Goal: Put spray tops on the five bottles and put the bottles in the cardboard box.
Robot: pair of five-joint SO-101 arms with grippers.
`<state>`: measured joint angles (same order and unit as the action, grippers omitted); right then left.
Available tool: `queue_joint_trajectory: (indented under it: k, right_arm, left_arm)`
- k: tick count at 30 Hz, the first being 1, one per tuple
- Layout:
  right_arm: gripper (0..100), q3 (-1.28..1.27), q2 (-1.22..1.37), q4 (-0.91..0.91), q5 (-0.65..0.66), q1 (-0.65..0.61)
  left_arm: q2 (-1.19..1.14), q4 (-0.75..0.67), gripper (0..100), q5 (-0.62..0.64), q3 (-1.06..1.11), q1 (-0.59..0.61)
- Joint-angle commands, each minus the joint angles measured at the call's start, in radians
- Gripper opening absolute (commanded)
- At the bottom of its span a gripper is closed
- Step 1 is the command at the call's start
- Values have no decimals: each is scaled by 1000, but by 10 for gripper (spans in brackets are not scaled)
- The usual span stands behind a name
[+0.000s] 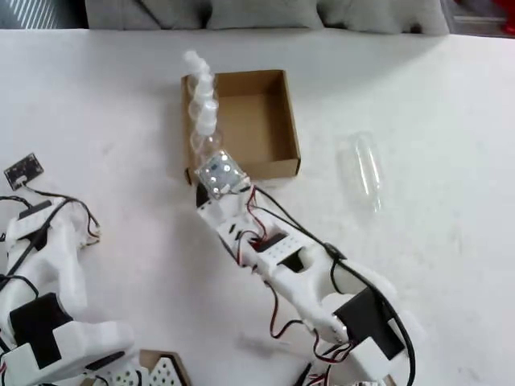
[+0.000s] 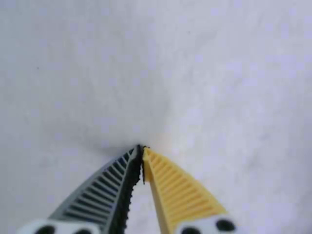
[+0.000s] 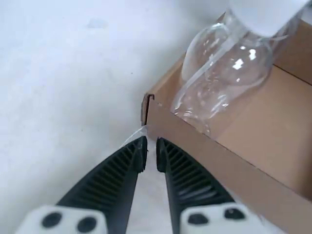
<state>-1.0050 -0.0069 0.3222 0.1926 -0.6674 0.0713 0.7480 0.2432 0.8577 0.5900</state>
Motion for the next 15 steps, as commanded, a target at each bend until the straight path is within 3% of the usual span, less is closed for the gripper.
queue_joint_trajectory:
  k: [1, 9, 15]
  right_arm:
    - [19, -86, -116, 7, -3, 10]
    - [19, -186, -552, -226, -11, -13]
    - [19, -183, -549, -185, -46, -53]
  left_arm:
    - [-12, -11, 22, 3, -38, 8]
    - [-12, -11, 23, 2, -38, 8]
    - [-12, -11, 23, 2, -37, 8]
